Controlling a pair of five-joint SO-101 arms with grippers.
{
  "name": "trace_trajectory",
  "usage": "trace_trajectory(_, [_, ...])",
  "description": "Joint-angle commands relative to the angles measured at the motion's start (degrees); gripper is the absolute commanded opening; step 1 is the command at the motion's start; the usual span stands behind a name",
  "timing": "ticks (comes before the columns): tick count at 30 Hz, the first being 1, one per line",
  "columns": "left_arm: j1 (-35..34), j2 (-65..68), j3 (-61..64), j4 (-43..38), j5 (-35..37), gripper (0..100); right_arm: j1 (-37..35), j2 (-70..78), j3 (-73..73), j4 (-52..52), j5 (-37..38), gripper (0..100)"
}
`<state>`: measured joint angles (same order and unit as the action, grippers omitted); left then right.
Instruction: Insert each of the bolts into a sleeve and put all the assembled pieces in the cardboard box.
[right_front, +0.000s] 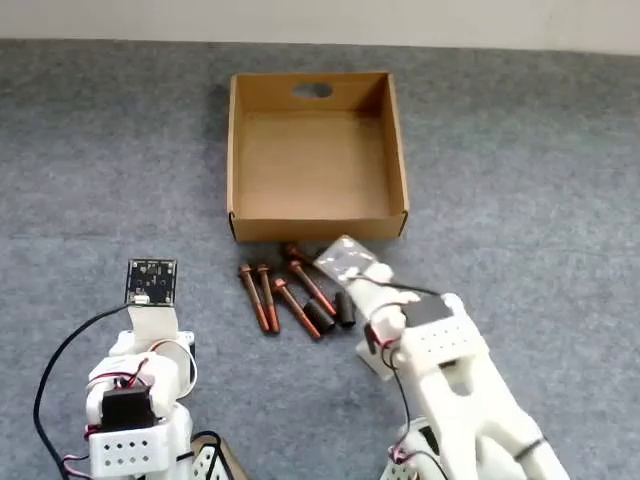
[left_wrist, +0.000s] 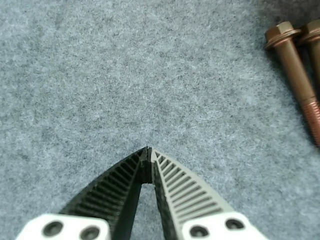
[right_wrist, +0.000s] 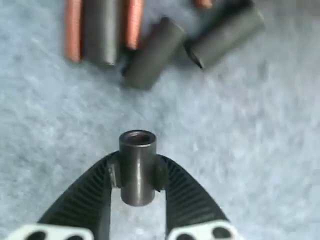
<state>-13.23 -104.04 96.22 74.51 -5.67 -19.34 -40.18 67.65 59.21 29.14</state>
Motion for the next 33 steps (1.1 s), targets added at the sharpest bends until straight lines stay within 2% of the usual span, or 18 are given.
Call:
trace_trajectory(1, [0.57, -0.31, 1.01, -0.44, -0.26, 1, 3.82, -2.68, 2.51, 0.31, -0.97, 7.1])
trace_trajectory(4, [0.57, -0.31, 1.01, -0.44, -0.26, 1, 4.18, -2.68, 4.44, 0.31, -0.97, 14.6])
trace_trajectory(13, [0.57, -0.31, 1.01, -0.44, -0.26, 1, 4.35, -2.77, 5.85, 0.57, -0.88, 14.0])
trace_trajectory(16, [0.57, -0.31, 1.01, -0.44, -0.26, 1, 4.35, -2.77, 6.11, 0.57, 2.99, 13.5])
trace_trajectory(20, [0.57, -0.31, 1.01, -0.44, -0.26, 1, 4.35, -3.12, 8.13, 0.31, 7.65, 0.0])
trace_trajectory(24, [0.57, -0.31, 1.01, -0.44, -0.26, 1, 4.44, -3.38, 6.46, 0.66, 7.3, 0.7])
trace_trajectory(26, [0.57, -0.31, 1.01, -0.44, -0.26, 1, 4.53, -3.38, 2.59, 0.66, 2.81, 0.6])
trace_trajectory(30, [0.57, -0.31, 1.01, -0.44, -0.26, 1, 4.0, -3.38, -5.67, 0.48, -10.9, 0.6])
trace_trajectory(33, [0.57, -0.31, 1.01, -0.44, -0.26, 1, 4.09, -3.3, -9.1, -0.75, -14.68, 0.6])
